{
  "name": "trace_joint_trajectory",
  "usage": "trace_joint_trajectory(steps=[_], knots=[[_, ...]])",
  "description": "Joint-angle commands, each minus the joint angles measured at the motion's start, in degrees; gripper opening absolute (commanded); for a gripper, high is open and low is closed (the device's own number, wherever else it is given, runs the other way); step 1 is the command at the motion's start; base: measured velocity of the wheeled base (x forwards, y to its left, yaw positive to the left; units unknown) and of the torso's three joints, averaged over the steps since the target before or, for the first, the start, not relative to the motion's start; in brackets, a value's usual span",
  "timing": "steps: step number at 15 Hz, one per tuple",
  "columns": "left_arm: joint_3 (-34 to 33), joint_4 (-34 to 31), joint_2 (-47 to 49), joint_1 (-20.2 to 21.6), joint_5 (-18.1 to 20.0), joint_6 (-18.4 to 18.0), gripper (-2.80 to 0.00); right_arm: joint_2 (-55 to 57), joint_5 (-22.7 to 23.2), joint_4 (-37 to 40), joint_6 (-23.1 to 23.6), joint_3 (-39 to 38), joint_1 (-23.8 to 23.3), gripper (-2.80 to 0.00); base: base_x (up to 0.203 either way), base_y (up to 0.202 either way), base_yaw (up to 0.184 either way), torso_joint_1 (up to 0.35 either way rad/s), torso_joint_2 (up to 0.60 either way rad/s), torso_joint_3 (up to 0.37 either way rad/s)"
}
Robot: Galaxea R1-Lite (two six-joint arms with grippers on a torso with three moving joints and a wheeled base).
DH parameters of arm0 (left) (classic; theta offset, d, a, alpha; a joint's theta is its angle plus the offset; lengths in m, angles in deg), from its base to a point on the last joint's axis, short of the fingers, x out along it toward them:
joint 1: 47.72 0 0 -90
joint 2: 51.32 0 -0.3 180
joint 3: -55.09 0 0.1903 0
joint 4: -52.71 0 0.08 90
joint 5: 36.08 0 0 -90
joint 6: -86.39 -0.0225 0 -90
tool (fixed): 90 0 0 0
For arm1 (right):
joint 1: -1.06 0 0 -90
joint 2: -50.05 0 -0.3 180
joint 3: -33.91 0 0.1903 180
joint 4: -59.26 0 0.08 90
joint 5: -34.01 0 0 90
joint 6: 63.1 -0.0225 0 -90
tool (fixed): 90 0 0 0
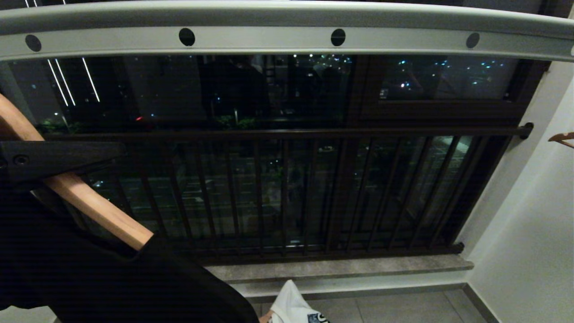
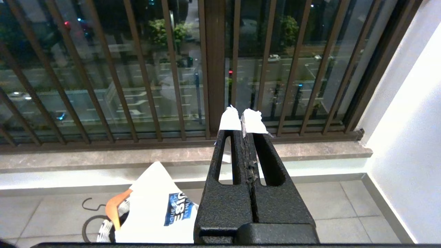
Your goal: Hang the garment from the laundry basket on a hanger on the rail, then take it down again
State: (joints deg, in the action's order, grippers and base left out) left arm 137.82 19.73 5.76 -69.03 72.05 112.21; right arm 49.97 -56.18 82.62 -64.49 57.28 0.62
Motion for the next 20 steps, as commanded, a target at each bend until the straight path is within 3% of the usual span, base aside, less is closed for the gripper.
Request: trace_joint_trajectory(steps=[1,4,11,16,20], knots=[[-0.55,-0.05,-0.12,2.29,4.23,0.19,-2.8,-0.01,0.01,0.0,-0.01,0.0,0.0,-2.8,0.0,0.0,0.0,0.0,0.0,0.0],[-0.83,-0.06,2.52,3.02,7.27,0.2,-2.8,-0.01,0.01,0.0,-0.01,0.0,0.0,-2.8,0.0,0.0,0.0,0.0,0.0,0.0],[2.48,0.21,10.18,2.87,8.24,-0.55,-2.8,-0.01,0.01,0.0,-0.01,0.0,0.0,-2.8,0.0,0.0,0.0,0.0,0.0,0.0],[5.95,0.21,17.05,2.76,8.24,-4.82,-2.8,-0.01,0.01,0.01,-0.01,0.0,0.0,-2.8,0.0,0.0,0.0,0.0,0.0,0.0],[10.47,0.21,21.94,1.37,8.21,-6.13,-2.8,-0.01,0.01,0.0,-0.01,0.0,0.0,-2.8,0.0,0.0,0.0,0.0,0.0,0.0]])
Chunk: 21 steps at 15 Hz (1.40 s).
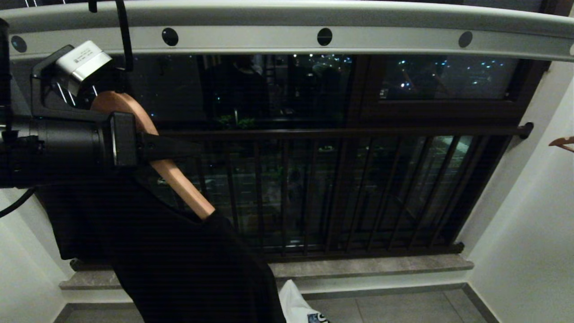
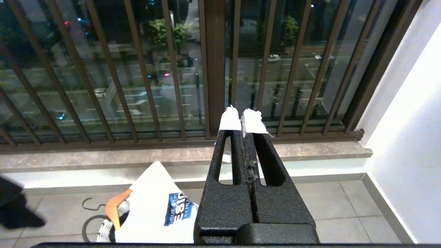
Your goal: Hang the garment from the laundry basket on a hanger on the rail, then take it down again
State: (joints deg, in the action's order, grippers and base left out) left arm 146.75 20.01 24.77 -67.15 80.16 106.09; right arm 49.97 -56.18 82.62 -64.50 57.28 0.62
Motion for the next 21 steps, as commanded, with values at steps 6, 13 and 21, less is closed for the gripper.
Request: trace_joint_trajectory(steps=[6,13,21], knots=[[5.82,-0.09,8.34,-2.65,-0.13,-2.02,-2.8,-0.01,0.01,0.0,0.0,0.0,0.0,-2.8,0.0,0.0,0.0,0.0,0.0,0.0],[6.59,-0.07,11.81,-2.54,0.13,-4.05,-2.8,-0.01,0.01,0.0,0.0,0.0,0.0,-2.8,0.0,0.0,0.0,0.0,0.0,0.0],[8.15,3.61,15.56,-1.25,0.22,-6.61,-2.8,-0.01,0.01,0.0,0.0,0.0,0.0,-2.8,0.0,0.0,0.0,0.0,0.0,0.0]])
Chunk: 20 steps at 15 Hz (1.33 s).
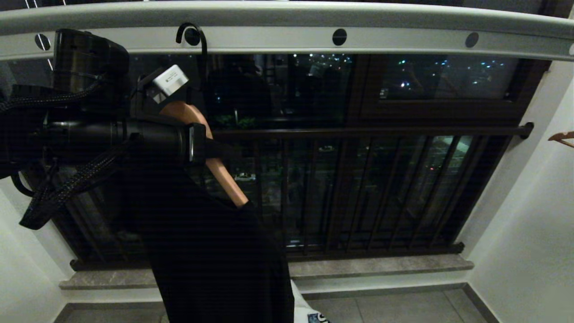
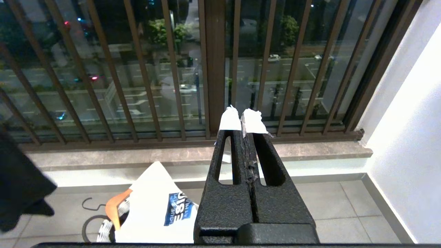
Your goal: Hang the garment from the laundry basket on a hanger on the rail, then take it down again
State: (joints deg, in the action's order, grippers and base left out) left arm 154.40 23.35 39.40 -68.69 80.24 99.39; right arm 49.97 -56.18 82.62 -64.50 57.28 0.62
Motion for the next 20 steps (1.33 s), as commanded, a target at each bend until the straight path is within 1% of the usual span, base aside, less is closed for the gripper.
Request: trace_joint_trajectory(steps=[1,7,11,20], knots=[[0.96,0.28,1.19,0.49,0.22,0.05,-2.8,-0.01,0.01,0.0,-0.01,0.0,0.0,-2.8,0.0,0.0,0.0,0.0,0.0,0.0],[2.3,0.37,3.35,0.58,0.22,-1.56,-2.8,-0.01,0.01,0.0,-0.01,0.0,0.0,-2.8,0.0,0.0,0.0,0.0,0.0,0.0],[3.52,0.37,4.04,1.05,0.22,-1.67,-2.8,-0.01,0.01,0.0,-0.01,0.0,0.0,-2.8,0.0,0.0,0.0,0.0,0.0,0.0],[3.52,0.46,3.68,3.04,0.31,-2.2,-2.8,-0.01,0.01,0.0,-0.01,0.0,0.0,-2.8,0.0,0.0,0.0,0.0,0.0,0.0]])
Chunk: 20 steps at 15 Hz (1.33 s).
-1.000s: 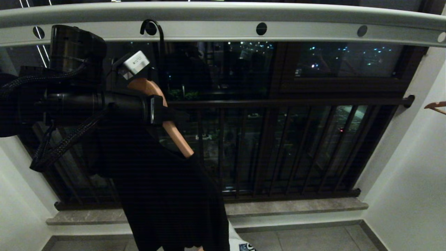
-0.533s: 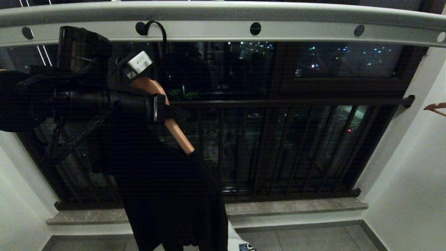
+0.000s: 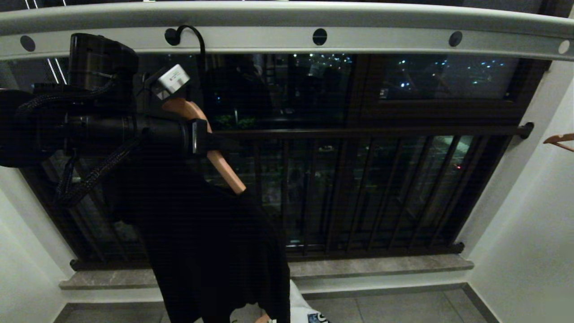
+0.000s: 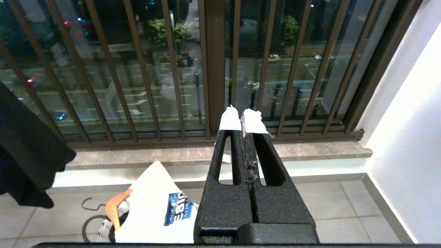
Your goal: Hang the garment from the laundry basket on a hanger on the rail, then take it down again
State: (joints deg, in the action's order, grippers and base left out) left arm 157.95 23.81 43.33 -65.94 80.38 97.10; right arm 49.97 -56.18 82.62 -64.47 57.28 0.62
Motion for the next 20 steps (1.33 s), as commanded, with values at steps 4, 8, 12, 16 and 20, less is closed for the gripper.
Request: trace_joint_trajectory(steps=[4,8,12,16,20], knots=[[-0.13,-0.11,-0.63,3.02,7.64,-0.91,-2.8,-0.01,0.01,0.0,-0.03,0.0,0.0,-2.8,0.0,0.0,0.0,0.0,0.0,0.0],[-0.13,-0.13,-0.17,3.67,9.32,-2.19,-2.8,-0.01,0.01,0.0,-0.03,0.0,0.0,-2.8,0.0,0.0,0.0,0.0,0.0,0.0],[0.41,-0.09,0.5,3.63,11.91,-2.37,-2.8,-0.01,0.01,0.0,-0.03,0.0,0.0,-2.8,0.0,0.0,0.0,0.0,0.0,0.0],[0.49,-0.09,0.54,3.63,15.7,-2.53,-2.8,-0.01,0.01,0.0,-0.03,0.0,0.0,-2.8,0.0,0.0,0.0,0.0,0.0,0.0],[0.04,-0.25,0.0,3.63,19.14,-3.48,-2.8,-0.01,0.01,0.0,-0.03,0.0,0.0,-2.8,0.0,0.0,0.0,0.0,0.0,0.0]])
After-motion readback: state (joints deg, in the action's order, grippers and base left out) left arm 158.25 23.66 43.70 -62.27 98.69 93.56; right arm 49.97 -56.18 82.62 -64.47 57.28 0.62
